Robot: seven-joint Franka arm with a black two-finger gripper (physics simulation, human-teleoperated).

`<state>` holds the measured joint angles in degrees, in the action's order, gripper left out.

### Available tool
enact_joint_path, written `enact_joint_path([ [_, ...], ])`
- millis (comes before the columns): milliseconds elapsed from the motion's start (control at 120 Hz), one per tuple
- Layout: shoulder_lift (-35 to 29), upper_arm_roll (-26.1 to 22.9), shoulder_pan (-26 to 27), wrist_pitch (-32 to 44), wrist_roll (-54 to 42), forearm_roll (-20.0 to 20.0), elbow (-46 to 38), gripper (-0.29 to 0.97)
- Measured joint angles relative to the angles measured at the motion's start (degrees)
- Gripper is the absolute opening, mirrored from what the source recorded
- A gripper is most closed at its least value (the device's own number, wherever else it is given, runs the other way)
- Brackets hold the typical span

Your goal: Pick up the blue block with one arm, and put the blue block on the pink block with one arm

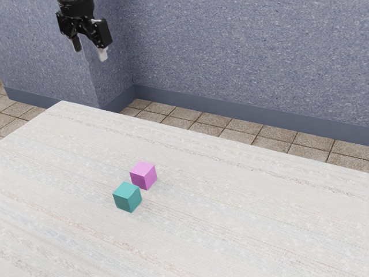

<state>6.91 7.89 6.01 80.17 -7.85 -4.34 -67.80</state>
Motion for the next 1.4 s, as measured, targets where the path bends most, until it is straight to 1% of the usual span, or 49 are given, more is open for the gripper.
enact_joint_path([
  [150, 1.0, 0.0, -0.4, 1.7, -0.2, -0.1, -0.7, 0.68],
  [200, 0.3, 0.0, -0.4, 2.2, -0.2, -0.2, -3.8, 0.68],
  [275, -5.7, 0.8, 0.3, 6.5, -0.3, -0.2, -18.4, 0.68],
  [358, -8.3, 2.6, 0.7, 13.3, -0.3, 0.1, -32.7, 0.68],
  [433, -9.2, 3.4, -0.1, 19.9, -0.3, 0.8, -42.1, 0.68],
  [500, -11.6, 3.6, -1.2, 25.8, 0.1, 1.2, -50.3, 0.68],
  [542, -12.3, 3.7, -1.6, 29.0, 0.4, 1.3, -53.3, 0.68],
  [617, -11.0, 3.5, -1.0, 33.4, 1.0, 1.6, -53.6, 0.68],
  [725, -6.3, 3.5, 0.1, 39.1, 1.8, 4.6, -52.8, 0.68],
  [867, -3.8, 3.5, 1.7, 44.5, 3.1, 7.8, -54.5, 0.68],
  [1033, -2.5, 3.5, 1.3, 47.4, 4.5, 9.6, -57.6, 0.68],
  [1200, 0.0, 3.2, 1.5, 48.8, 5.5, 10.9, -57.5, 0.68],
  [1400, 3.3, 3.1, 2.3, 51.2, 5.7, 11.0, -56.7, 0.68],
])
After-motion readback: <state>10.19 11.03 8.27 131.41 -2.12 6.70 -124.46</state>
